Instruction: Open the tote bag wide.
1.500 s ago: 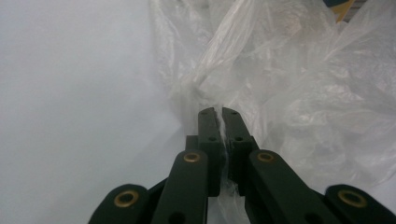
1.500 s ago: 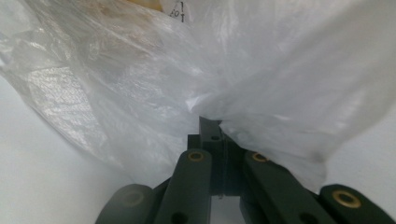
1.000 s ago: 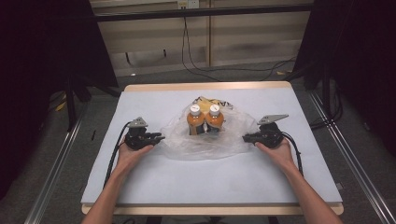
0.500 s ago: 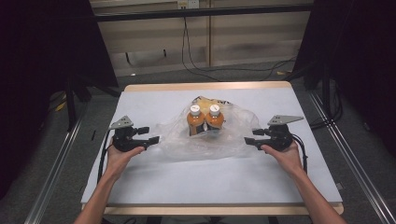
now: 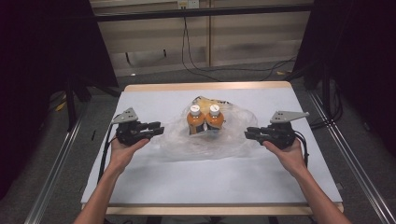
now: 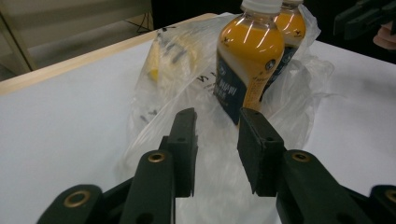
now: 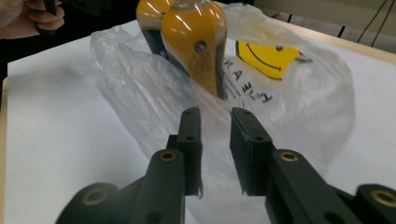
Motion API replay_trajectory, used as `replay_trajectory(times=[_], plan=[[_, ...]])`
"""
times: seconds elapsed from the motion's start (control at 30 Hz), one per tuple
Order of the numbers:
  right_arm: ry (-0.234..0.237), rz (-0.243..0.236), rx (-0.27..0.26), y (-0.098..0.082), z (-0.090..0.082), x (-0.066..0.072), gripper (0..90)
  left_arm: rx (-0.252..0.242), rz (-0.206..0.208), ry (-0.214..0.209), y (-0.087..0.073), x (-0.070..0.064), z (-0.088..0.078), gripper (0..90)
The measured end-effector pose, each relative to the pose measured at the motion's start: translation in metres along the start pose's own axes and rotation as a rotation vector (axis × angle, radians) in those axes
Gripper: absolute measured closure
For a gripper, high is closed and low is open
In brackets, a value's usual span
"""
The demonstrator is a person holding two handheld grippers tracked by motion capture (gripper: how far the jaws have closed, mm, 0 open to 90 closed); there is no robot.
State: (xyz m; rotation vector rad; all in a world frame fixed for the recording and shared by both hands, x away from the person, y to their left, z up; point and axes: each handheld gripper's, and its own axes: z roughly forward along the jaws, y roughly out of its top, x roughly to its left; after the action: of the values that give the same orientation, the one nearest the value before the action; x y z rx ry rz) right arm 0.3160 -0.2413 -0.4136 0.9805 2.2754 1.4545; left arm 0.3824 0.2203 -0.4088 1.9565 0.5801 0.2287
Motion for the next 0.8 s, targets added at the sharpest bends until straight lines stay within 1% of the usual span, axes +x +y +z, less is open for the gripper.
replay_trajectory(times=[0.07,0.1,0.17,0.2,0.23,0.27,0.3,0.37,0.4,0.43,0.47,0.5,0.53,0.57,0.6,0.63,0.67,0.7,0.73,0.77,0.8], plan=[[0.01,-0.018,0.023,0.01,0.01,0.0,82.6,0.026,0.021,-0.014,0.006,-0.002,0.011,74.1],[0.013,-0.022,0.035,0.013,0.015,-0.001,84.8,0.039,0.023,-0.025,0.009,-0.003,0.017,76.2],[0.013,-0.036,0.072,0.019,0.027,-0.005,89.8,0.093,0.049,-0.037,0.012,-0.004,0.031,79.0],[0.021,-0.043,0.114,0.023,0.039,-0.011,90.0,0.123,0.069,-0.036,0.013,-0.005,0.038,84.1],[0.021,-0.043,0.114,0.023,0.039,-0.011,90.0,0.139,0.085,-0.032,0.013,-0.005,0.043,84.1],[0.016,-0.051,0.129,0.024,0.044,-0.012,90.0,0.175,0.107,-0.043,0.015,-0.006,0.051,85.7],[0.018,-0.059,0.157,0.027,0.051,-0.015,90.0,0.196,0.126,-0.051,0.015,-0.007,0.058,88.0],[0.019,-0.078,0.2,0.032,0.062,-0.018,90.0,0.261,0.168,-0.051,0.017,-0.01,0.068,89.8],[0.021,-0.086,0.227,0.034,0.067,-0.019,90.0,0.268,0.172,-0.054,0.017,-0.011,0.073,90.0],[0.018,-0.094,0.24,0.036,0.07,-0.02,90.0,0.302,0.186,-0.054,0.018,-0.01,0.077,90.0],[0.012,-0.106,0.263,0.039,0.076,-0.022,90.0,0.321,0.197,-0.05,0.018,-0.01,0.081,90.0],[0.023,-0.11,0.287,0.041,0.081,-0.023,90.0,0.34,0.204,-0.055,0.018,-0.009,0.083,90.0],[0.013,-0.127,0.325,0.044,0.09,-0.026,90.0,0.36,0.216,-0.069,0.018,-0.008,0.088,90.0],[0.013,-0.127,0.325,0.044,0.09,-0.026,90.0,0.376,0.221,-0.067,0.018,-0.009,0.09,90.0],[0.017,-0.133,0.352,0.044,0.094,-0.028,90.0,0.402,0.241,-0.068,0.017,-0.01,0.094,90.0],[0.01,-0.147,0.397,0.044,0.101,-0.029,90.0,0.426,0.253,-0.075,0.017,-0.01,0.097,90.0],[0.006,-0.164,0.423,0.044,0.106,-0.029,90.0,0.442,0.26,-0.079,0.016,-0.01,0.099,90.0],[0.011,-0.169,0.442,0.043,0.111,-0.03,90.0,0.432,0.253,-0.068,0.014,-0.011,0.101,90.0],[0.013,-0.179,0.472,0.041,0.117,-0.03,90.0,0.431,0.244,-0.076,0.014,-0.01,0.102,90.0],[0.011,-0.181,0.488,0.04,0.12,-0.03,90.0,0.432,0.242,-0.08,0.013,-0.01,0.104,90.0],[0.011,-0.182,0.499,0.037,0.124,-0.031,90.0,0.448,0.253,-0.088,0.012,-0.009,0.104,90.0]])
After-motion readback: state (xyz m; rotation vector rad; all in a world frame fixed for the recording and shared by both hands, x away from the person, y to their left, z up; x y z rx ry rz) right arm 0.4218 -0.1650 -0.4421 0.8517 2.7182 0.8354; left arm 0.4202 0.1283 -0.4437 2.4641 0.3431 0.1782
